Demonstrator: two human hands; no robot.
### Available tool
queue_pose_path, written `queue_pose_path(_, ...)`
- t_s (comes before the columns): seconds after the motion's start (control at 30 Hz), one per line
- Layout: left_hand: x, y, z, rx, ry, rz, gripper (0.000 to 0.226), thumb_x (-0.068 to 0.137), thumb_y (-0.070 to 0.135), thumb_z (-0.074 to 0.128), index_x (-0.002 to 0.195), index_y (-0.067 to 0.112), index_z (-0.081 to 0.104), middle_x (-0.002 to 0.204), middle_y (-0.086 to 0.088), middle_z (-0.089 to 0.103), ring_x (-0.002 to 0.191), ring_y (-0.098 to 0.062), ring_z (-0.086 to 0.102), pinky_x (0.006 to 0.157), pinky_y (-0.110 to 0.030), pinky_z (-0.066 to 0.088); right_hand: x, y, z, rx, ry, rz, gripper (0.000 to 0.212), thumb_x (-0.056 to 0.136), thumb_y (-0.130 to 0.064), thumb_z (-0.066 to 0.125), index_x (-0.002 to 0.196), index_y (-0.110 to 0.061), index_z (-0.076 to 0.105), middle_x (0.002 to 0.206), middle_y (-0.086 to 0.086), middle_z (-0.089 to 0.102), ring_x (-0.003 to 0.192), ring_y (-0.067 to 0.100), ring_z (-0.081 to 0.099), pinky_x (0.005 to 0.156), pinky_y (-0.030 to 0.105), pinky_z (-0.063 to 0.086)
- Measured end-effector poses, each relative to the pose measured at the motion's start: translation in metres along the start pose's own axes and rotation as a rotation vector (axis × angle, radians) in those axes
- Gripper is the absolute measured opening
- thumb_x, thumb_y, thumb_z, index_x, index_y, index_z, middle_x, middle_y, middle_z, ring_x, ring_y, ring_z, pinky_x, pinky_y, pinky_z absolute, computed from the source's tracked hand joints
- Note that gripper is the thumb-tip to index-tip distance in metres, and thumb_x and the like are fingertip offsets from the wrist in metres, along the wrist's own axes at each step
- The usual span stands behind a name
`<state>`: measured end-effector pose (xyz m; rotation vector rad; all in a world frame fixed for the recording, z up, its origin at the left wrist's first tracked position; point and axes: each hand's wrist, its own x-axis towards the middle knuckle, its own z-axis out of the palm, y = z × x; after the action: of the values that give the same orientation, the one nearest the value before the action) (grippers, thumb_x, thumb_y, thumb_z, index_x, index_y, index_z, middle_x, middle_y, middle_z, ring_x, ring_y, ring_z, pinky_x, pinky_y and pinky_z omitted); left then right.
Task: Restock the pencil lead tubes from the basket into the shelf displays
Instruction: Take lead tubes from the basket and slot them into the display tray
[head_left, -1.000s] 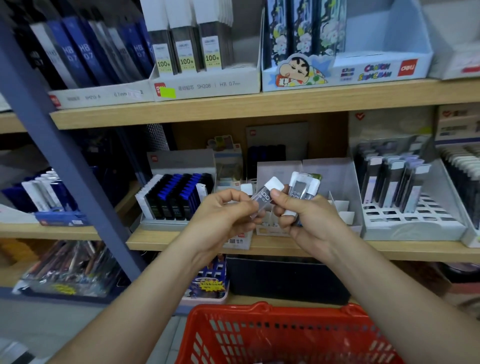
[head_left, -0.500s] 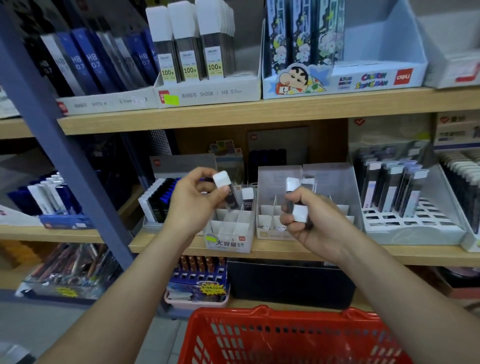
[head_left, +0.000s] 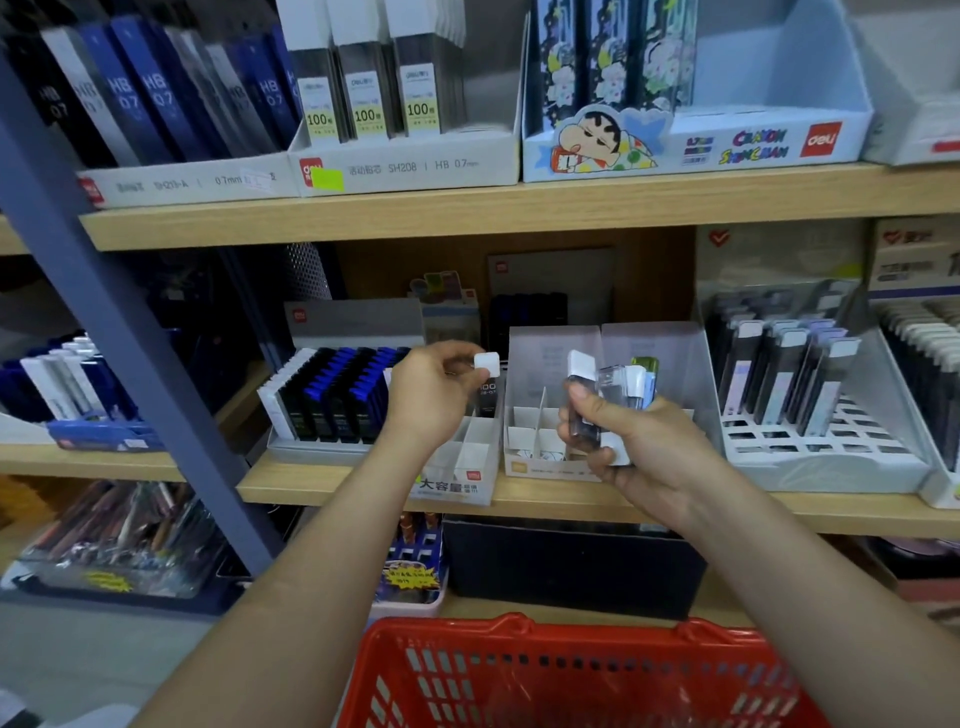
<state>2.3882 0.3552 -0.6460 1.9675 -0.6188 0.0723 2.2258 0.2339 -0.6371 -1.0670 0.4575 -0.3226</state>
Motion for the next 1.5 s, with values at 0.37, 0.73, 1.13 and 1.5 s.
queue_pose_path(0.37, 0.005, -0.006, 0.004, 0.197, -0.01, 0.027, 0.026, 0.089, 0.015, 0.068, 0.114, 0.022, 0.069, 0.094, -0.002, 0.071, 0.081, -0.013, 0.066, 0.078, -0.027, 0.056, 0.004, 0.0, -0.006, 0.038, -0.041, 0.077, 0.027, 0.082, 0.005, 0.068, 0.108, 0.002, 0.064, 0.088, 0.016, 0.074, 0.079, 0.02, 0.073, 0.05, 0.017, 0.053)
queue_pose_path(0.73, 0.003, -0.002, -0.003, 0.381, -0.016, 0.115, 0.032, 0.088, 0.017, 0.068, 0.12, 0.021, 0.065, 0.087, 0.004, 0.068, 0.084, -0.011, 0.062, 0.076, -0.021, 0.046, 0.001, 0.002, 0.003, -0.056, -0.016, 0.03, 0.063, 0.061, -0.013, 0.079, 0.12, -0.007, 0.059, 0.099, 0.012, 0.076, 0.085, 0.021, 0.074, 0.039, 0.014, 0.04)
queue_pose_path(1.13, -0.037, 0.043, -0.035, -0.598, -0.502, -0.016, 0.032, 0.081, 0.008, 0.067, 0.113, 0.012, 0.066, 0.099, -0.008, 0.073, 0.085, -0.018, 0.069, 0.071, -0.024, 0.056, -0.006, -0.002, 0.008, 0.038, -0.183, 0.108, 0.045, 0.074, -0.018, 0.072, 0.116, -0.004, 0.064, 0.086, 0.01, 0.073, 0.066, 0.013, 0.069, 0.038, 0.01, 0.036)
queue_pose_path(1.5, -0.044, 0.039, -0.043, -0.46, -0.2, -0.01, 0.015, 0.082, 0.012, 0.071, 0.096, 0.017, 0.073, 0.081, -0.006, 0.075, 0.068, -0.012, 0.065, 0.064, -0.021, 0.055, -0.004, 0.004, 0.016, -0.119, -0.136, 0.009, 0.011, 0.083, -0.007, 0.072, 0.093, -0.008, 0.067, 0.075, 0.002, 0.07, 0.06, 0.009, 0.059, 0.04, 0.013, 0.034)
